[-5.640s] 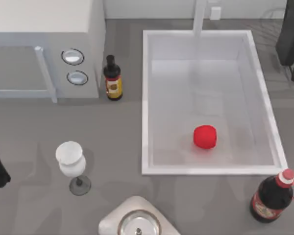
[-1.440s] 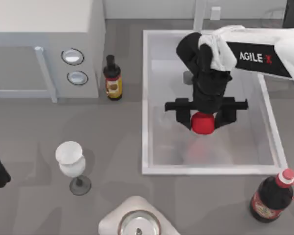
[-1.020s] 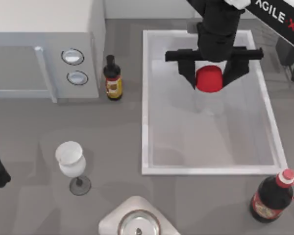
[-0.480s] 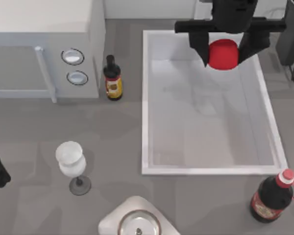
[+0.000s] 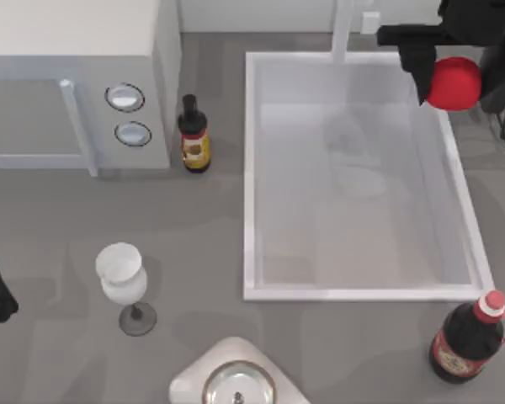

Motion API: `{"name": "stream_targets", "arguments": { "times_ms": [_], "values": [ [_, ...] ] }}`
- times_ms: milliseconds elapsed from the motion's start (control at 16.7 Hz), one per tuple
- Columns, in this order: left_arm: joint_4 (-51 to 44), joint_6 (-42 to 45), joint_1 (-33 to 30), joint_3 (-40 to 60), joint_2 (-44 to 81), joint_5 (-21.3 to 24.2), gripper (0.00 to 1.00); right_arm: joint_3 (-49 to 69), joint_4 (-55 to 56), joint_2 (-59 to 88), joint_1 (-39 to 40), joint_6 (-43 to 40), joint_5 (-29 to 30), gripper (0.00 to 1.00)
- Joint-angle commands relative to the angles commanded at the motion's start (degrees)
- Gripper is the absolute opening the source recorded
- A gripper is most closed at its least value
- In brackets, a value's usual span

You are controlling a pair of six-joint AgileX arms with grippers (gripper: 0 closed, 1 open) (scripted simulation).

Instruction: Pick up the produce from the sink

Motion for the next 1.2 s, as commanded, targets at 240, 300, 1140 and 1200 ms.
{"name": "stream_targets", "arguments": {
  "times_ms": [240, 300, 1140, 1200],
  "values": [
    [0.0, 0.0, 0.0, 0.0, 0.0, 0.0, 1.00, -16.6, 5.6, -8.1, -10.0, -9.9, -0.5, 0.00],
    [0.0, 0.0, 0.0, 0.0, 0.0, 0.0, 1.00, -20.0, 6.9, -10.0, -12.3, -12.1, -0.6, 0.00],
    [0.0, 0.0, 0.0, 0.0, 0.0, 0.0, 1.00, -34.4, 17.0, -14.5, -18.7, -18.5, -0.9, 0.00],
    [0.0, 0.0, 0.0, 0.0, 0.0, 0.0, 1.00, -37.0, 20.0, -14.2, -18.7, -18.5, -0.9, 0.00]
  ]
}}
